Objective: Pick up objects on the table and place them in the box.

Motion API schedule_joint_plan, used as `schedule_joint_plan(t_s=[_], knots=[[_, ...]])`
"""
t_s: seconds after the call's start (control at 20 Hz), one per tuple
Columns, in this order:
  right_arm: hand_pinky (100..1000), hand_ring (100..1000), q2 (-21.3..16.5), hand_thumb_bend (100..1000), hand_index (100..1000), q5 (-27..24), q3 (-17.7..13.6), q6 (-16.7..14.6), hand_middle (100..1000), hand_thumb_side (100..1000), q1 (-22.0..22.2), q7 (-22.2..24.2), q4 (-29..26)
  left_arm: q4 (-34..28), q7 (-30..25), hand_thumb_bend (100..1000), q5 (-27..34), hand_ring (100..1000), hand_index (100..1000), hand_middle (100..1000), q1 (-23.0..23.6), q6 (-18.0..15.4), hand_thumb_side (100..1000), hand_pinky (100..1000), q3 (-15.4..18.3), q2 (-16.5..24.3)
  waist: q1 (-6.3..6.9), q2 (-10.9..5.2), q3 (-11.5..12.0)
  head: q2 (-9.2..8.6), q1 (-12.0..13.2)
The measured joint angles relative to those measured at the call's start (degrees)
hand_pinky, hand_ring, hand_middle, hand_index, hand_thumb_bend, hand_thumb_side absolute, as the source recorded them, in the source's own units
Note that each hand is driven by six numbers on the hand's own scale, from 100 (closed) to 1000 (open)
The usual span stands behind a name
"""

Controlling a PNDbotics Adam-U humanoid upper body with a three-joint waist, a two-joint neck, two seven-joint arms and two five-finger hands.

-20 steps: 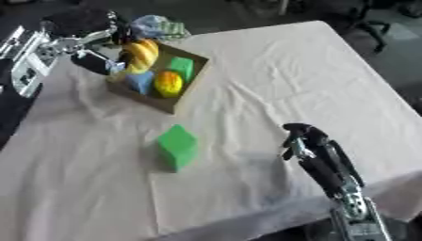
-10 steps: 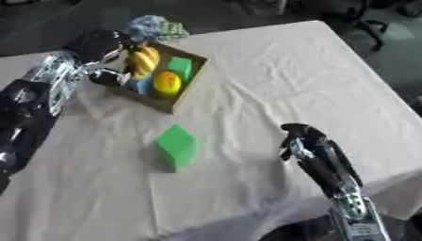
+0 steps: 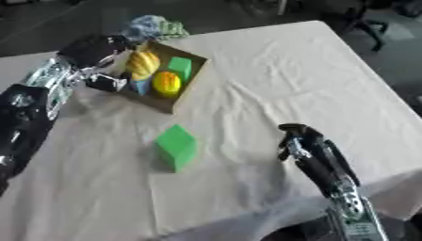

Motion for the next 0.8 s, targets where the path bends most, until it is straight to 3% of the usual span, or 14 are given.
schedule_joint_plan(t_s=[0.25,0.35,0.45,0.55,0.7,0.8], knots=[[515,414,0.0,100,748,0.03,-0.32,-0.06,468,563,0.01,-0.2,0.0,-6.14,-3.26,100,5.44,750,906,819,-0.19,-0.96,254,796,-0.78,3.29,0.02,0.0,0.58,0.0,-0.68],[515,415,-0.01,100,749,0.03,-0.52,-0.13,468,544,0.01,-0.41,-0.01,-10.03,-3.23,100,10.2,721,890,786,0.24,-1.12,241,783,-1.06,5.02,0.02,0.0,0.91,0.0,-0.99],[516,415,-0.08,100,752,0.03,-0.86,-0.21,469,470,-0.01,-0.64,-0.06,-14.98,-2.78,100,17.03,689,872,744,2.06,-1.12,244,772,-1.41,7.31,0.02,0.0,1.25,0.0,-1.26],[518,415,-0.85,100,756,0.03,-1.18,-0.53,470,312,-0.72,-0.84,-0.27,-20.89,-2.2,100,25.7,660,857,712,5.48,-0.55,336,759,-1.51,9.9,0.02,-0.06,1.64,0.0,-1.57],[536,434,-6.0,100,777,-0.02,-1.28,-2.71,491,364,-5.71,-0.35,-0.68,-31.01,-1.38,100,41.54,620,834,659,14.08,2.35,496,743,-0.81,13.32,0.0,-0.07,2.88,0.0,-2.28],[556,468,-11.39,100,803,-0.11,-0.29,-5.64,521,335,-10.36,0.97,-0.67,-37.47,-0.87,100,52.14,611,828,643,20.2,4.9,566,737,0.29,14.61,0.0,-0.07,4.01,0.0,-2.79]])
